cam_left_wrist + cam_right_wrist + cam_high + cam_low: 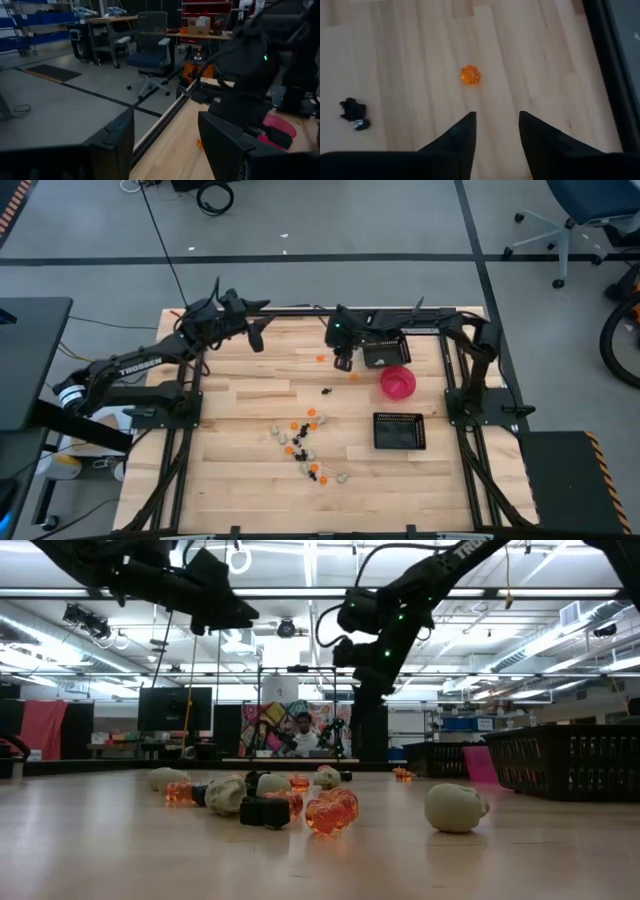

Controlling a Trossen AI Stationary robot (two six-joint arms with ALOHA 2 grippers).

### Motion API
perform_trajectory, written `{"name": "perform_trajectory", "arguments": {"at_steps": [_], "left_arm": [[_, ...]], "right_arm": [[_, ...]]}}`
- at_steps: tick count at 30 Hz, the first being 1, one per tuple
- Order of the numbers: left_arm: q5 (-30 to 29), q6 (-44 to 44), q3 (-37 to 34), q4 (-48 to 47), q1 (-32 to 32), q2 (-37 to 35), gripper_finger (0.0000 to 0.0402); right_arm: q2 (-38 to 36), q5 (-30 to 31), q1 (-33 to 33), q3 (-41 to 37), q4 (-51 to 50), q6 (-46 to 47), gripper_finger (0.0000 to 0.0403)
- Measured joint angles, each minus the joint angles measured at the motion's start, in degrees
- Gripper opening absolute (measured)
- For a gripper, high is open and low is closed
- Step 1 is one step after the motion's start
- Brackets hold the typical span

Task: Sort Halloween decoration
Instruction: Put the orange pumpkin toy into the pink bowl

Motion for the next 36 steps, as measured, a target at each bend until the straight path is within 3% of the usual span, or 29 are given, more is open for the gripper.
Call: {"name": "perform_trajectory", "arguments": {"at_steps": [9,13,18,30,36], "left_arm": [[0.00,0.26,2.14,-0.03,-0.35,2.79,0.0192],[0.06,0.29,2.14,-1.35,-1.40,2.77,0.0192],[0.22,0.39,2.12,-4.28,-3.87,2.77,0.0192],[0.20,0.82,2.10,-13.16,-8.34,2.60,0.0192],[0.20,0.81,2.10,-16.71,-10.27,2.60,0.0192]], "right_arm": [[4.80,-1.22,0.98,0.02,7.21,-0.80,0.0229],[6.15,-1.60,0.94,-0.01,9.31,-0.22,0.0244],[8.46,-5.70,0.93,0.09,13.97,0.23,0.0239],[13.47,-4.27,0.44,-0.02,16.43,0.88,0.0219],[13.48,-3.65,-0.06,-0.02,16.67,1.94,0.0188]]}}
